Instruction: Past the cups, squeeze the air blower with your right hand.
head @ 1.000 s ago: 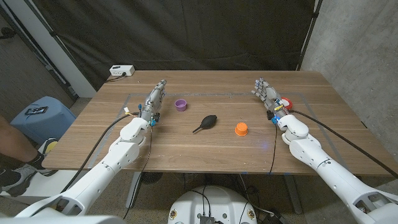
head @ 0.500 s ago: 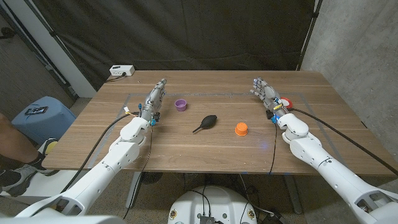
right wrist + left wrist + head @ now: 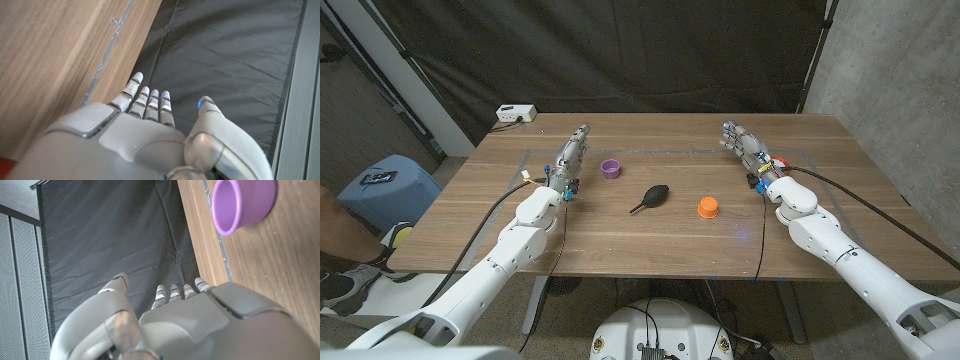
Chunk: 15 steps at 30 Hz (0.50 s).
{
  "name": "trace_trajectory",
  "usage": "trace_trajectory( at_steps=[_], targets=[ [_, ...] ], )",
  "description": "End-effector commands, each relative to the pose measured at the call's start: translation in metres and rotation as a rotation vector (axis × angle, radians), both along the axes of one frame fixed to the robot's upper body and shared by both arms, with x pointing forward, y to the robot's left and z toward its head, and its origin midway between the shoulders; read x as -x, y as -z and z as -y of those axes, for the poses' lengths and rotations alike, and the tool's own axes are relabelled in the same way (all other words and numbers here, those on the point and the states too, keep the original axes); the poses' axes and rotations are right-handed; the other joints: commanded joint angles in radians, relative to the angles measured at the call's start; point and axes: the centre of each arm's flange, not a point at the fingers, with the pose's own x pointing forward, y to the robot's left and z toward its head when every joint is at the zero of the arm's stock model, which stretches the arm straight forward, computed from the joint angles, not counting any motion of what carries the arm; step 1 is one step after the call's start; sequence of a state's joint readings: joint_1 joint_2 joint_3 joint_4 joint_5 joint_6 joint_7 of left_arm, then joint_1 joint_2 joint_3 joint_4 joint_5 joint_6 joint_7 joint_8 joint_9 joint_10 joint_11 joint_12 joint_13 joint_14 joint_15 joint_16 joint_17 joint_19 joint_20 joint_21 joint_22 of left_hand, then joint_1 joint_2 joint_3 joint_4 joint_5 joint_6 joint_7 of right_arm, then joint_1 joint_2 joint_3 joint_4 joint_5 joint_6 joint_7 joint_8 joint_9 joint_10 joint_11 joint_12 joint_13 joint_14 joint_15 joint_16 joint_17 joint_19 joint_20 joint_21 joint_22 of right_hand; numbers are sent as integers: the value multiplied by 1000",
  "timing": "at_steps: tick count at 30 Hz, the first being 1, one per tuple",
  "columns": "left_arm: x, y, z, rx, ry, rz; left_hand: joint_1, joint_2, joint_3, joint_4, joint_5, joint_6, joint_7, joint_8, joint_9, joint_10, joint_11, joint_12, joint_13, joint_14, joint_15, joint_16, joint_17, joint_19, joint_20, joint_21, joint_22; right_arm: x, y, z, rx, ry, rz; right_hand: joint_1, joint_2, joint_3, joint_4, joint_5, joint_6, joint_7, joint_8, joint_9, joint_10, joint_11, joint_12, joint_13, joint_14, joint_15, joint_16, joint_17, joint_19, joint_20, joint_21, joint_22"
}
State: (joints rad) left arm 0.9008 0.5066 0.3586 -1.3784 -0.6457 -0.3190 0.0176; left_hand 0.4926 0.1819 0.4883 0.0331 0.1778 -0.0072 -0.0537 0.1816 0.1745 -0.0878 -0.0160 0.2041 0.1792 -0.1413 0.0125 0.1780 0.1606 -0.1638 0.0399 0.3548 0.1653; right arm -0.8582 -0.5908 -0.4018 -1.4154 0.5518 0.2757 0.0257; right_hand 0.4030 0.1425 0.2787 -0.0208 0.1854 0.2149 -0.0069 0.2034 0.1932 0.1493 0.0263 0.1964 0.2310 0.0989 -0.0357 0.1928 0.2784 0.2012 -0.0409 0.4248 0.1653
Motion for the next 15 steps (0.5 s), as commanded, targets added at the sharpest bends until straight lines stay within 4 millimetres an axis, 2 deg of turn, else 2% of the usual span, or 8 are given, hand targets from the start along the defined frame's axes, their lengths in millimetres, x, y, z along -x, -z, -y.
trace_trajectory(
  at_steps=[1,15],
  targets=[
    [-1,-1,5,-1,6,9,6,-2,2,-5,4,1,-9,3,4,-2,-1,2,4,-6,8,0,5,2,0,-3,6,9,-15,-11,175,29,32,10,-6,3,-8,1,7,3,2,3,8,-2,3,0,-1,-5,2,-2,1,3,-6,2],
    [0,3,8,9,11,15,4,-2,3,-9,4,3,-8,3,4,-2,-1,1,4,-6,9,0,5,5,1,-9,6,20,-33,-29,344,40,103,16,-13,2,-19,-1,14,4,3,3,12,-1,4,-4,-3,-4,3,-10,4,6,-13,2]
  ],
)
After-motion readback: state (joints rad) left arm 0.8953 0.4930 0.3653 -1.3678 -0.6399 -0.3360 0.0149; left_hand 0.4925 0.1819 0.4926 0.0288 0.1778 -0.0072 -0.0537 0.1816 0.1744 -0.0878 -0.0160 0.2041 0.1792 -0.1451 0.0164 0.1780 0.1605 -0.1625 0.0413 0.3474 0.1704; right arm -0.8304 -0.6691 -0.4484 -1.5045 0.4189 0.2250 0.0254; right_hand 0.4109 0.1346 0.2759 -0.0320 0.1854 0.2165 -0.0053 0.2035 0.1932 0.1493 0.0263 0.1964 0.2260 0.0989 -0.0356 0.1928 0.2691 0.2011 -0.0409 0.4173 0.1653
